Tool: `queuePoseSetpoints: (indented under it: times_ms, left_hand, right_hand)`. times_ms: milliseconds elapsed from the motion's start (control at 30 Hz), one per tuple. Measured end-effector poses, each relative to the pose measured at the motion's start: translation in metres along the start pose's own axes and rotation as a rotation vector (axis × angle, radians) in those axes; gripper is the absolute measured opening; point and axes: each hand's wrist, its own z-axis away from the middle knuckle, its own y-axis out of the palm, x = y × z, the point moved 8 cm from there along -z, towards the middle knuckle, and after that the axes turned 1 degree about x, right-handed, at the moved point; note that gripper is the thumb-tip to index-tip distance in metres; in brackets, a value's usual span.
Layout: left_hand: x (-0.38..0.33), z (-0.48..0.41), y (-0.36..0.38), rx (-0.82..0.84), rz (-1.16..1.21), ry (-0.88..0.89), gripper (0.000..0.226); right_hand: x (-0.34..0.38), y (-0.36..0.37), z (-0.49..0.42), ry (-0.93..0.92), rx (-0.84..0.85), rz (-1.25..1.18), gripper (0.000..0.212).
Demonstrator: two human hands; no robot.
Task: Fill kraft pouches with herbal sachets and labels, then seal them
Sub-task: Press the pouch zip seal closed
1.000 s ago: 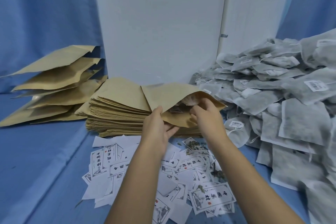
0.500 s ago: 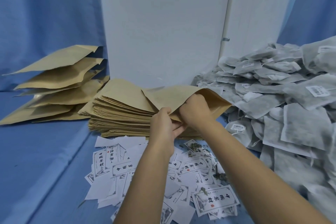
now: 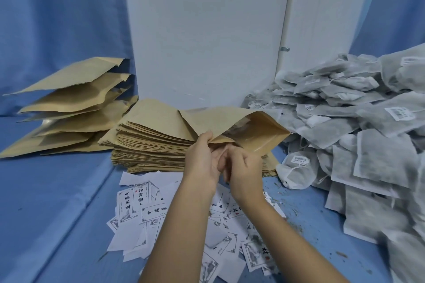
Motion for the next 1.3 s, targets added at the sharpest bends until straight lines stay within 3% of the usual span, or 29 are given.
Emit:
queuePoseSetpoints:
  times_ms: [67,133,200,267,333,700,967,1300]
  left_hand:
    - [-0.005,0.002,-0.006,-0.033,-0.11,0.039,0.015]
    - [-0.013,0.002,-0.016,-0.134,-0.333,0.12,0.012]
    - [-0.02,0.005,-0.017,-0.171,-0.538,0.167,0.018]
    - [-0.017,0.009,-0.011,-0.102,-0.568,0.117,0.029]
    - [-0.013,0.012,-0.006,-0.05,-0.569,0.055,0.036]
    - [-0.011,0.003,-0.012,-0.018,-0.626,-0.023,0.033]
    - [-0.016,0.0,-0.013,-0.025,-0.512,0.055,0.033]
    - [-0.006,0.0,-0.011,-0.02,-0.458,0.036,0.031]
  right_hand:
    - [-0.014,0.003,-0.004,0.184,0.027,0.098,0.071]
    - [-0.023,0.007,-0.006,0.355,0.061,0.152,0.074]
    - [-0.027,0.014,-0.004,0.494,0.049,-0.066,0.064]
    - [-0.03,0.022,0.001,0.638,-0.026,-0.391,0.047]
    - [-0.031,0.027,0.004,0.718,-0.096,-0.559,0.04]
    - [-0.034,0.023,-0.001,0.66,-0.166,-0.384,0.021]
    - [-0.036,0.023,0.001,0.733,-0.181,-0.589,0.031]
    - [-0.042,0.01,-0.002,0.735,-0.18,-0.515,0.032]
